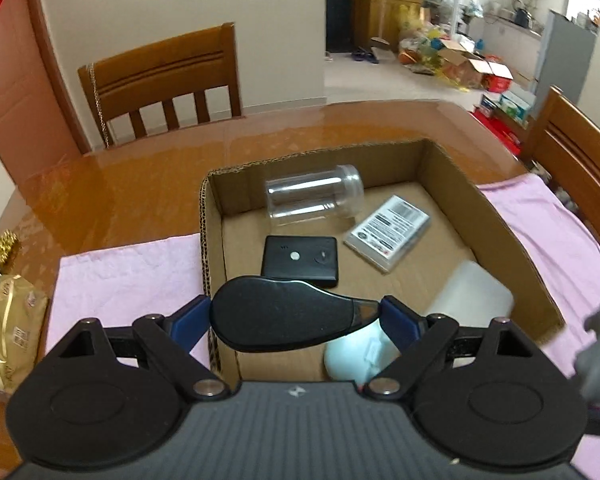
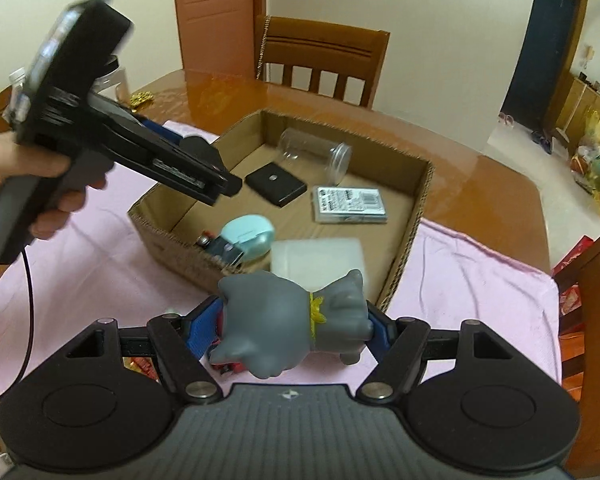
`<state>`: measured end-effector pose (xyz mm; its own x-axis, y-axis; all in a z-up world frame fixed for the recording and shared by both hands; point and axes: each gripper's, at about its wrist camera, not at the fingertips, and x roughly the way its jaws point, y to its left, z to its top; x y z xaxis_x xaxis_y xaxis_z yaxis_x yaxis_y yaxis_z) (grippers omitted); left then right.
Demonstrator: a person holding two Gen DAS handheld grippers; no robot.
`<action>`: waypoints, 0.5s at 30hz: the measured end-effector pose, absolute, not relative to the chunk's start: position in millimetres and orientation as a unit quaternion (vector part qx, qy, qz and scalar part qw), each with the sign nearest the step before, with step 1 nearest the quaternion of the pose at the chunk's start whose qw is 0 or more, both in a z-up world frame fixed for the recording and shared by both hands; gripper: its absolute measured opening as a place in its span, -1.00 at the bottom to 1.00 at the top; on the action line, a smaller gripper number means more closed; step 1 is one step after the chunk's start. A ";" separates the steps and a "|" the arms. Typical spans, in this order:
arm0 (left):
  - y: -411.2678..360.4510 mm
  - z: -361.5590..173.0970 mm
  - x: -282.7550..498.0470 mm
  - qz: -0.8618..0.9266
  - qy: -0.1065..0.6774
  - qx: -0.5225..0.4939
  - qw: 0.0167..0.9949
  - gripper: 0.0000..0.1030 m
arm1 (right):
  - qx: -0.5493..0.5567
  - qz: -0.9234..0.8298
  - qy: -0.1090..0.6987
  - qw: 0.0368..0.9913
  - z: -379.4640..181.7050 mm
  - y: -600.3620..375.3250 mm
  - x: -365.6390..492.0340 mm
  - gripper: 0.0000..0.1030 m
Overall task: Organize rigid objects
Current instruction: 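Carry the glasses case and grey cat into the box and open both tools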
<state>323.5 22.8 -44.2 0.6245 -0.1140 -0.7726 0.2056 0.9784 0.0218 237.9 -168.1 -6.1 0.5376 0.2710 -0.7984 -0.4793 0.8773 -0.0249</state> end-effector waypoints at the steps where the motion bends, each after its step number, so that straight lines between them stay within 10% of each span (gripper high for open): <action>1: 24.4 -45.8 325.8 -0.084 0.422 0.049 0.901 0.78 | -0.122 0.215 0.429 0.869 -5.9 -168.8 240.2 0.49; 15: 54.2 -12.6 266.5 -0.053 0.403 0.029 0.913 0.98 | -0.113 0.215 0.423 0.873 0.0 -169.5 291.3 0.49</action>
